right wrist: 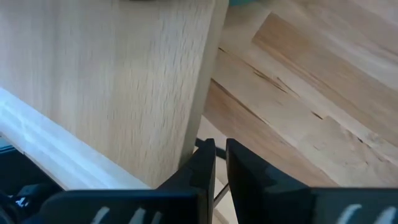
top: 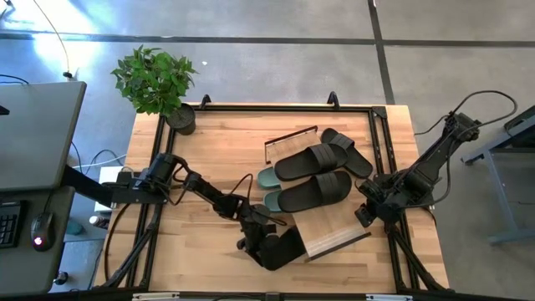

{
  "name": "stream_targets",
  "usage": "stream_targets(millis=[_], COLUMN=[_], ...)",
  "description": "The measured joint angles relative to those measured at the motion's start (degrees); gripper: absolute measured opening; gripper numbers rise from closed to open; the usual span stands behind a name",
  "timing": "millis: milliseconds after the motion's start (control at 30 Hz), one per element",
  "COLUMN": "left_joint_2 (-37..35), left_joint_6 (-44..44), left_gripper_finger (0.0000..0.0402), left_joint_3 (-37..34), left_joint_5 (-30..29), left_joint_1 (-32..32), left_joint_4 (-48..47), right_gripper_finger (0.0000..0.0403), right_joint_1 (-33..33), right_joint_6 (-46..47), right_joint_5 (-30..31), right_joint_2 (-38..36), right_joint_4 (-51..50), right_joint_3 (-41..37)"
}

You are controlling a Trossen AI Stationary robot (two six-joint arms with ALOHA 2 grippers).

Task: Pick and place slides into the shelf
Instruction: Put the black slides under the shelf

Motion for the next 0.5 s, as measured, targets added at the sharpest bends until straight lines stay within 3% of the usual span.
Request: stream_targets(millis=[167, 500], left_joint_2=[0.0, -0.4], left_joint_6=[-1.3, -1.4], left_gripper_finger=[0.02, 0.0204], left_joint_3=[0.2, 0.1], left_joint_5=[-0.4, -1.6], left_joint_1=[0.0, 0.0], left_joint_4=[-1.7, -2.9], right_gripper_finger=[0.0031, 0.0031], right_joint_1=[0.0, 0.0], right_joint_6=[-1.2, -2.3], right_joint_5=[1.3, 1.0], right_joint_2=[0.0, 0.0], right_joint_4=[0.0, 0.0], right_joint_3=[0.0, 0.0])
